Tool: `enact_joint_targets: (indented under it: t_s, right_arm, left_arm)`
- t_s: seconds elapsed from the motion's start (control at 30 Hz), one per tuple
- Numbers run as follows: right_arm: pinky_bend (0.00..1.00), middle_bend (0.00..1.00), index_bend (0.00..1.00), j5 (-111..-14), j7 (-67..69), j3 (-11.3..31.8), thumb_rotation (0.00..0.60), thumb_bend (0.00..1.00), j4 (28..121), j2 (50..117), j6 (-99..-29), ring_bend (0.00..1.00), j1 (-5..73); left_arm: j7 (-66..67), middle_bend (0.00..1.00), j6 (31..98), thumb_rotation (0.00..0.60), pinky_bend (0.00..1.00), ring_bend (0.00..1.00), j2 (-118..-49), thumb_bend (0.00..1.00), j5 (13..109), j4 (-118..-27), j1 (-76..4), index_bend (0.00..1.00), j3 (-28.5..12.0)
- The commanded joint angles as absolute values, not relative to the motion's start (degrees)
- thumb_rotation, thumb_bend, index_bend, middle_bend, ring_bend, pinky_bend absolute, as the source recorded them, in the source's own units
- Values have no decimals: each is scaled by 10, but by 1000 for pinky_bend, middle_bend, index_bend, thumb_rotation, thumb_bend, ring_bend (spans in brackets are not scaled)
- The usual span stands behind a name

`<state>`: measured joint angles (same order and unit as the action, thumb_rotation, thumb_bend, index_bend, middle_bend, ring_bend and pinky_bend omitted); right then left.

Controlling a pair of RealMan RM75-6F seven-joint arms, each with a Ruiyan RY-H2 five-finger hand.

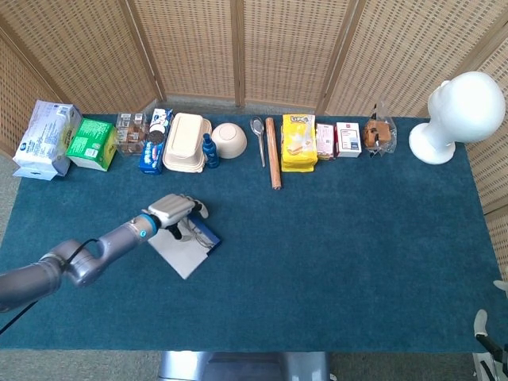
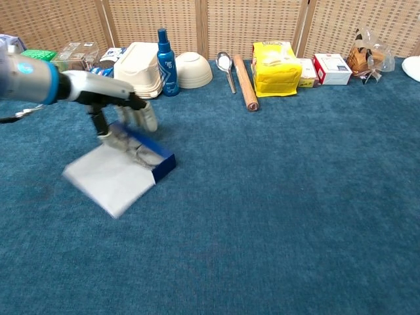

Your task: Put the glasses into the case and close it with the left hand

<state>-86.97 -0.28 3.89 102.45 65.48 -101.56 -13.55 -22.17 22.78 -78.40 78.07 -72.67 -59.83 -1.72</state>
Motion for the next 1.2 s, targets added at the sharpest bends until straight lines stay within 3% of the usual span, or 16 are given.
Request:
enact_joint_targets:
  t_s: [0.03,0.4,0.8,1.2]
  right_arm:
    - [100,279,40,-871,-2,39,600,493,1024,655,-1015,138,-135]
    - [100,279,39,-883,5,36,600,492,1022,655,-1016,138,-132]
    - [100,278,39,-894,26,29,600,493,1013,651,-1035,138,-144]
    - [100,278,37,-895,46,26,600,491,1003,649,-1049,138,-156]
  left_arm:
    - [-221,236,219,600,240,202,-746,240,770,-771,-583,239,-5]
    - [-235,214,250,600,262,174,-687,239,763,-853,-539,190,6]
    - [-243,193,271,600,283,133,-717,239,748,-846,-519,128,-13]
    - [-214,193,269,600,287,126,-743,239,754,-873,-526,131,-20]
